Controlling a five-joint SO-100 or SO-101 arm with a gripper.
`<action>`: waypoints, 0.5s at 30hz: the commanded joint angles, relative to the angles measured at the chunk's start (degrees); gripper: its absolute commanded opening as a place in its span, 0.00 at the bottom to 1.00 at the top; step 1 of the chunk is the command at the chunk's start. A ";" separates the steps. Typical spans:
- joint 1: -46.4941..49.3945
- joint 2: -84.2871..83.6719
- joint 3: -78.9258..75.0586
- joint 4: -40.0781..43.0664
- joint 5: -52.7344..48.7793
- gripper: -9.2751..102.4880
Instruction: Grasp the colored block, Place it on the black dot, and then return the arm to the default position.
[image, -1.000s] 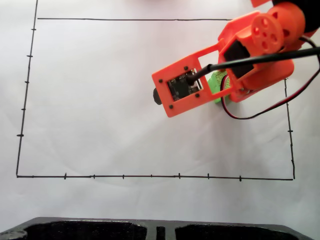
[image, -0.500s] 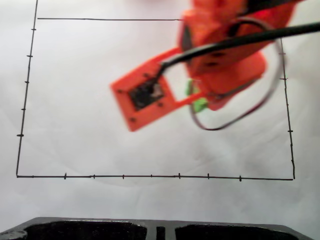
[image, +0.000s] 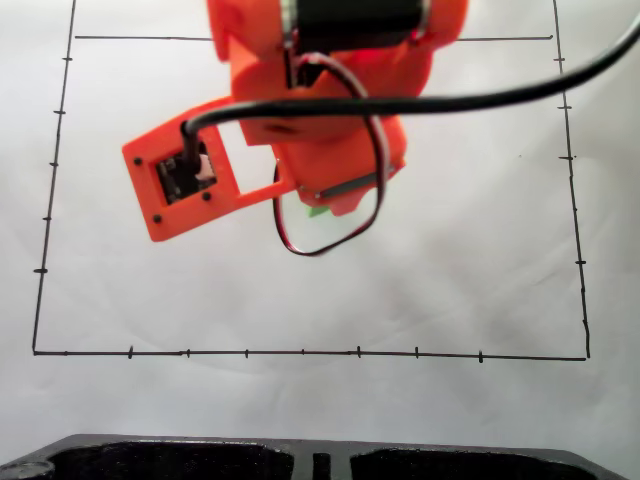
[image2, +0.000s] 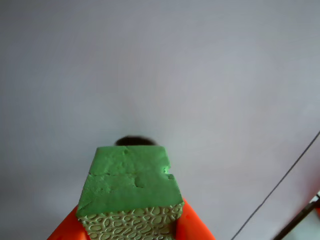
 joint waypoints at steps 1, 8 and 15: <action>0.79 -0.70 0.00 -1.49 -0.35 0.19; 0.79 -3.78 0.09 -2.37 -0.62 0.21; 0.97 -2.11 0.09 1.32 -2.64 0.42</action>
